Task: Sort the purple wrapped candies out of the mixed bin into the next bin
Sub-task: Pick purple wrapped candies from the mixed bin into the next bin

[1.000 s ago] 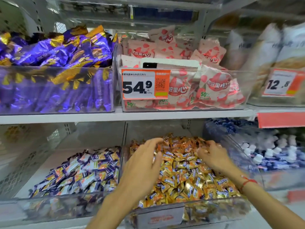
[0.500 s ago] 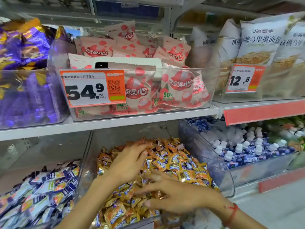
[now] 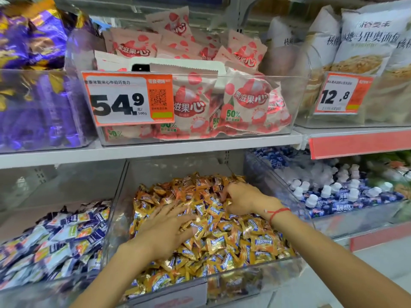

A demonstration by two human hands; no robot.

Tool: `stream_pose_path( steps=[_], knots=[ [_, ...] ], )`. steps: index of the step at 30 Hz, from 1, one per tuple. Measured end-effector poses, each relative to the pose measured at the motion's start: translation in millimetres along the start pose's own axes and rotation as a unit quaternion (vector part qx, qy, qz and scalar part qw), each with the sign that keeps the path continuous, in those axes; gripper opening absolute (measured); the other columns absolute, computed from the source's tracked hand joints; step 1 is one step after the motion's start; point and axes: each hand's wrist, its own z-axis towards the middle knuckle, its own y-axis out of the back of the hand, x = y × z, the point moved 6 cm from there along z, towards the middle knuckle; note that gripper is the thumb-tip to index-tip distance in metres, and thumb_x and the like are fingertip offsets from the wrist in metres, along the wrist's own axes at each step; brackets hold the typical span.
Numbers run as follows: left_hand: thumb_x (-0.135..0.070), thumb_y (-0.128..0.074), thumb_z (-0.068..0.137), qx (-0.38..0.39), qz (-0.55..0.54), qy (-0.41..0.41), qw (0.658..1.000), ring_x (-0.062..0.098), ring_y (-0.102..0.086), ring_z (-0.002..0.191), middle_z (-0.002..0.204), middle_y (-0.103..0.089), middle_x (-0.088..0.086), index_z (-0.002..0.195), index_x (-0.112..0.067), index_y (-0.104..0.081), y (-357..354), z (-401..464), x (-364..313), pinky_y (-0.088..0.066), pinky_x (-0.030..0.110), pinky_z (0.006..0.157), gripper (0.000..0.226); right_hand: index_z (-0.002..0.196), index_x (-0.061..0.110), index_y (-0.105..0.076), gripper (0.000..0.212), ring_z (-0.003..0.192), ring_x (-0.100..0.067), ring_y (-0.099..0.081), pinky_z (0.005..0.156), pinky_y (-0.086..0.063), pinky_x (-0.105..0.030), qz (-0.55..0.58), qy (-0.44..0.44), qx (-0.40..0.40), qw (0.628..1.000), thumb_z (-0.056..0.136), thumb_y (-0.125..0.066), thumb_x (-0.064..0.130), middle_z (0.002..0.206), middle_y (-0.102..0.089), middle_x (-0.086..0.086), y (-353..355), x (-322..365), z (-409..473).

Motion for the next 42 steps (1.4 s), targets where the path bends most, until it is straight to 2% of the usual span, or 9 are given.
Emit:
stream_pose_path(
  steps=[4, 11, 14, 17, 20, 24, 31, 36, 42],
  knots=[
    [-0.053, -0.028, 0.101, 0.000, 0.005, 0.012, 1.000, 0.012, 0.011, 0.148, 0.161, -0.007, -0.012, 0.148, -0.039, -0.028, 3.5, -5.0, -6.7, 0.005, 0.040, 0.118, 0.049, 0.113, 0.020, -0.064, 0.037, 0.114, -0.020, -0.053, 0.099, -0.044, -0.039, -0.008, 0.005, 0.020, 1.000, 0.085, -0.067, 0.044, 0.123, -0.058, 0.001, -8.7, 3.9, -9.6],
    [-0.050, -0.033, 0.100, -0.091, -0.067, 0.019, 0.993, 0.010, 0.000, 0.148, 0.160, -0.012, -0.012, 0.149, -0.037, -0.025, 4.6, -26.6, -12.5, 0.003, 0.037, 0.119, 0.051, 0.078, 0.025, -0.072, 0.019, 0.081, -0.022, -0.066, 0.081, -0.055, -0.038, 0.116, 0.018, -0.035, 0.992, 0.088, -0.062, 0.039, 0.086, -0.072, -0.006, -13.2, -4.5, -25.2],
    [-0.049, -0.035, 0.100, -0.161, -0.142, 0.004, 0.977, 0.007, -0.002, 0.148, 0.158, -0.016, -0.016, 0.145, -0.040, -0.033, 12.5, -34.1, -23.0, 0.002, 0.038, 0.119, 0.046, 0.076, -0.002, -0.058, 0.041, 0.078, -0.033, -0.057, 0.083, -0.048, -0.046, 0.229, 0.048, -0.054, 0.971, 0.098, -0.050, 0.033, 0.084, -0.060, -0.024, -12.5, -6.6, -44.6],
    [-0.045, -0.039, 0.100, -0.220, -0.237, -0.029, 0.946, 0.003, -0.021, 0.143, 0.152, -0.032, -0.017, 0.142, -0.035, -0.042, 26.5, -37.9, -36.9, -0.016, 0.031, 0.119, 0.044, 0.107, -0.001, -0.066, 0.034, 0.110, -0.025, -0.058, 0.098, -0.043, -0.035, 0.344, 0.059, -0.044, 0.936, 0.102, -0.046, 0.026, 0.116, -0.064, -0.014, -3.3, 2.4, -67.2],
    [-0.047, -0.045, 0.096, -0.208, -0.395, -0.023, 0.894, 0.004, -0.048, 0.126, 0.139, -0.051, -0.012, 0.140, -0.026, -0.047, 28.7, -32.0, -46.8, -0.040, 0.027, 0.106, 0.048, 0.117, 0.019, -0.068, 0.025, 0.108, -0.002, -0.061, 0.097, -0.048, -0.023, 0.453, 0.084, -0.028, 0.887, 0.099, -0.052, 0.021, 0.114, -0.066, 0.017, 3.7, 20.3, -87.7],
    [-0.031, -0.055, 0.095, -0.225, -0.547, -0.008, 0.806, 0.002, -0.068, 0.092, 0.099, -0.074, -0.004, 0.104, -0.018, -0.072, 27.7, -29.2, -52.2, -0.053, 0.017, 0.080, 0.023, 0.101, 0.021, -0.071, 0.016, 0.088, -0.010, -0.071, 0.078, -0.055, -0.019, 0.542, 0.084, -0.087, 0.831, 0.088, -0.067, 0.012, 0.092, -0.076, 0.000, 2.7, 32.6, -95.4],
    [-0.031, -0.042, 0.100, -0.295, -0.568, 0.034, 0.767, 0.012, -0.064, 0.089, 0.107, -0.069, -0.015, 0.098, -0.017, -0.056, 28.9, -33.2, -21.4, -0.053, 0.043, 0.090, 0.020, 0.111, 0.023, -0.068, 0.023, 0.094, -0.013, -0.066, 0.081, -0.053, -0.025, 0.211, 0.008, -0.219, 0.953, 0.093, -0.058, 0.014, 0.110, -0.070, 0.002, 11.2, -5.6, -32.0],
    [-0.026, -0.039, 0.103, -0.282, -0.584, 0.066, 0.758, 0.014, -0.061, 0.085, 0.102, -0.063, -0.004, 0.095, -0.021, -0.054, 23.4, -30.4, -12.4, -0.053, 0.042, 0.088, 0.018, 0.136, 0.023, -0.053, 0.040, 0.127, -0.031, -0.044, 0.104, -0.039, -0.038, -0.076, 0.040, -0.140, 0.986, 0.096, -0.051, 0.023, 0.138, -0.048, -0.010, -1.7, 5.6, 19.9],
    [-0.035, -0.048, 0.099, -0.223, -0.575, 0.086, 0.783, 0.021, -0.062, 0.097, 0.109, -0.059, 0.015, 0.127, -0.014, -0.045, 8.8, -30.1, -1.3, -0.048, 0.035, 0.084, 0.035, 0.106, 0.023, -0.074, 0.020, 0.098, -0.014, -0.062, 0.085, -0.050, -0.030, 0.058, 0.053, -0.134, 0.988, 0.085, -0.072, 0.025, 0.112, -0.069, 0.004, 2.8, 0.7, -5.6]
  ],
)
